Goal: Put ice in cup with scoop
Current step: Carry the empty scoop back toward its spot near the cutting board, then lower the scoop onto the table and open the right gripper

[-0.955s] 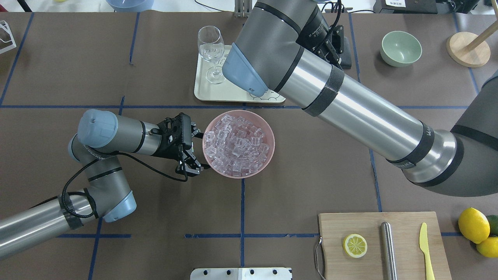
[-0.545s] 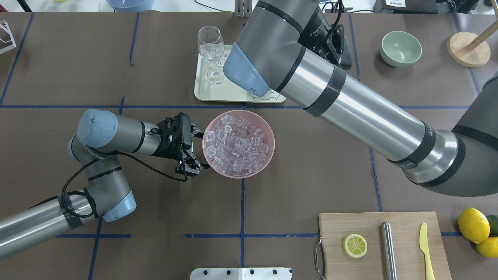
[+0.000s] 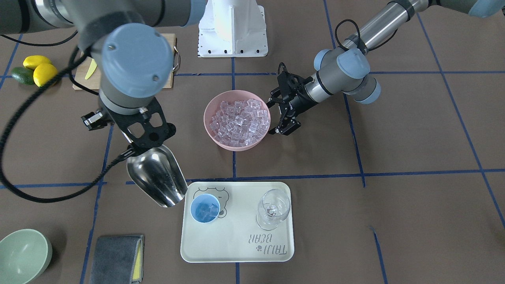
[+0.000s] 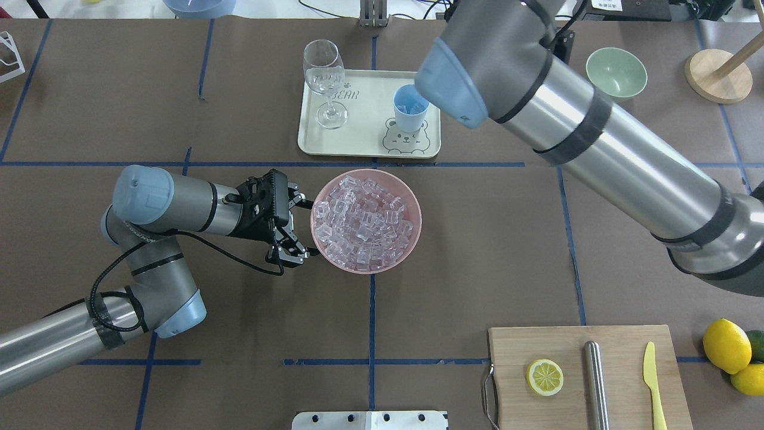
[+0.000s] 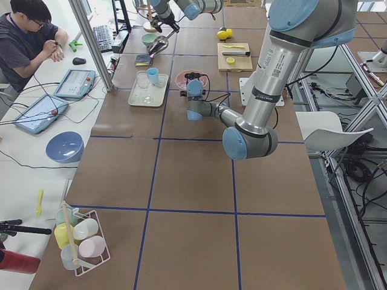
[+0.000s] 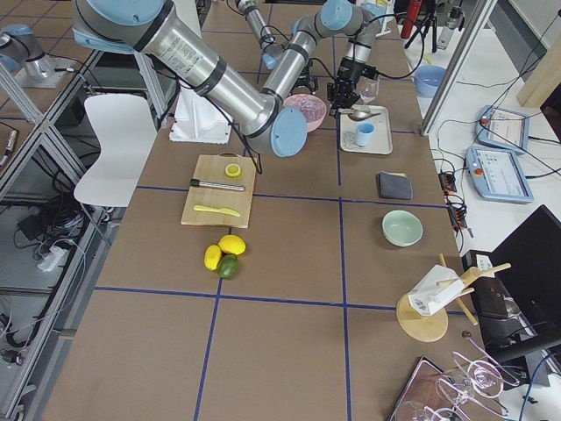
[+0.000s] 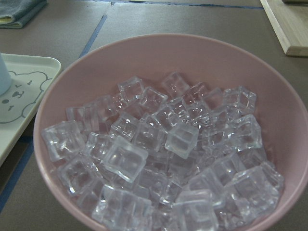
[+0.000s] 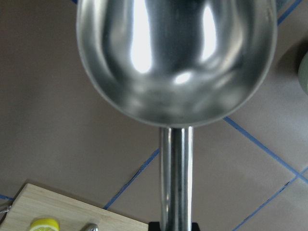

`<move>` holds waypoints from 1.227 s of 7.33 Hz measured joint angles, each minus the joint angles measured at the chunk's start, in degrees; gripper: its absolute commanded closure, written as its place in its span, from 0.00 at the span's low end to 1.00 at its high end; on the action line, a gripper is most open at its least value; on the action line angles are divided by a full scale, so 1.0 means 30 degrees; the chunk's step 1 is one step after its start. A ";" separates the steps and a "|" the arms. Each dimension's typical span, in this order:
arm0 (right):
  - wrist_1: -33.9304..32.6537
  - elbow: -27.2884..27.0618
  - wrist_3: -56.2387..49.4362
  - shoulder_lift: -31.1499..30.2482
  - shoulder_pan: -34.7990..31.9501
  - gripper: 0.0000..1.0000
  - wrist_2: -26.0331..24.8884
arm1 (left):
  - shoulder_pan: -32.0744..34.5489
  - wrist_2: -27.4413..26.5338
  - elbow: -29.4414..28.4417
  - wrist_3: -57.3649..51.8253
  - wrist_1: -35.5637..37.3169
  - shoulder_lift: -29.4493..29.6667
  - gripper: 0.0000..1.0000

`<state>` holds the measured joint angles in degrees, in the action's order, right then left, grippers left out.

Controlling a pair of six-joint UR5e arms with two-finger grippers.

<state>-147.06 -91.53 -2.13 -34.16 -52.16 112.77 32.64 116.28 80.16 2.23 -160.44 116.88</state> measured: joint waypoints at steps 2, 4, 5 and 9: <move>0.1106 -0.3918 0.2399 -0.3915 -0.0610 1.00 0.1347 | 0.0011 0.0000 0.0000 -0.0009 -0.0134 -0.0072 0.00; 0.2238 -0.6768 0.4975 -0.7453 -0.0951 1.00 0.3072 | -0.0008 0.0000 0.0000 -0.0018 -0.0157 -0.0104 0.00; 0.2410 -0.7962 0.6074 -0.8858 -0.0989 1.00 0.3572 | -0.0019 0.0000 0.0000 -0.0029 -0.0161 -0.0111 0.00; 0.2648 -0.9932 0.8616 -1.2374 -0.0927 1.00 0.5539 | -0.0060 0.0000 0.0008 -0.0048 -0.0162 -0.0114 0.00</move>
<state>-139.12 -121.32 23.72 -71.28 -54.94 129.39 32.46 116.28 80.18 2.09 -160.93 116.54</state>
